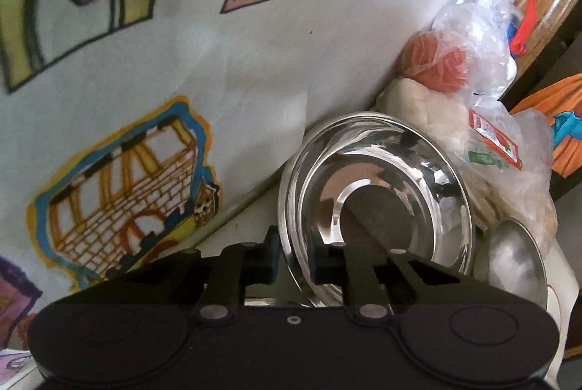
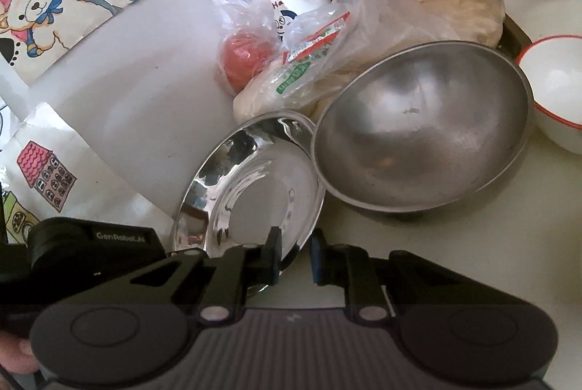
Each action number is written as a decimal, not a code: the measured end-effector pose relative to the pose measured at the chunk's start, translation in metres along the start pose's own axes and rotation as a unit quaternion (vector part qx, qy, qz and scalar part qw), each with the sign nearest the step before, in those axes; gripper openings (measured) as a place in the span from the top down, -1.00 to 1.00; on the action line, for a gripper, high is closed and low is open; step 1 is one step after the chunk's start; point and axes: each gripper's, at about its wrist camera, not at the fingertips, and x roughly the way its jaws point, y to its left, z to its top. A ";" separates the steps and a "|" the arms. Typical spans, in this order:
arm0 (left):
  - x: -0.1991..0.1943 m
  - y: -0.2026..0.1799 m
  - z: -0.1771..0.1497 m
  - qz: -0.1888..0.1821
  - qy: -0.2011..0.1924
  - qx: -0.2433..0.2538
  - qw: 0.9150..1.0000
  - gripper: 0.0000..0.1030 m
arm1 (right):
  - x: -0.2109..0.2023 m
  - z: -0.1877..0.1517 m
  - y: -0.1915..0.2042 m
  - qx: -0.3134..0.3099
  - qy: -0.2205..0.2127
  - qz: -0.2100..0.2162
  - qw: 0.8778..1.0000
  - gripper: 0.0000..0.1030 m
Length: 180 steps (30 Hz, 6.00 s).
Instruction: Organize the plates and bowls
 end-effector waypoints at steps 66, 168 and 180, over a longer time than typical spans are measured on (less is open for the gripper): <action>-0.132 0.057 -0.104 0.077 0.027 0.066 0.994 0.54 | -0.083 -0.061 0.069 -0.212 0.142 -0.017 0.967 0.25; -0.222 0.184 -0.244 0.069 -0.174 -0.028 0.982 0.61 | -0.129 -0.190 0.084 -0.275 0.087 0.116 0.951 0.54; -0.244 0.131 -0.256 0.054 -0.205 0.015 0.977 0.60 | -0.177 -0.165 0.051 -0.254 0.019 0.108 0.961 0.54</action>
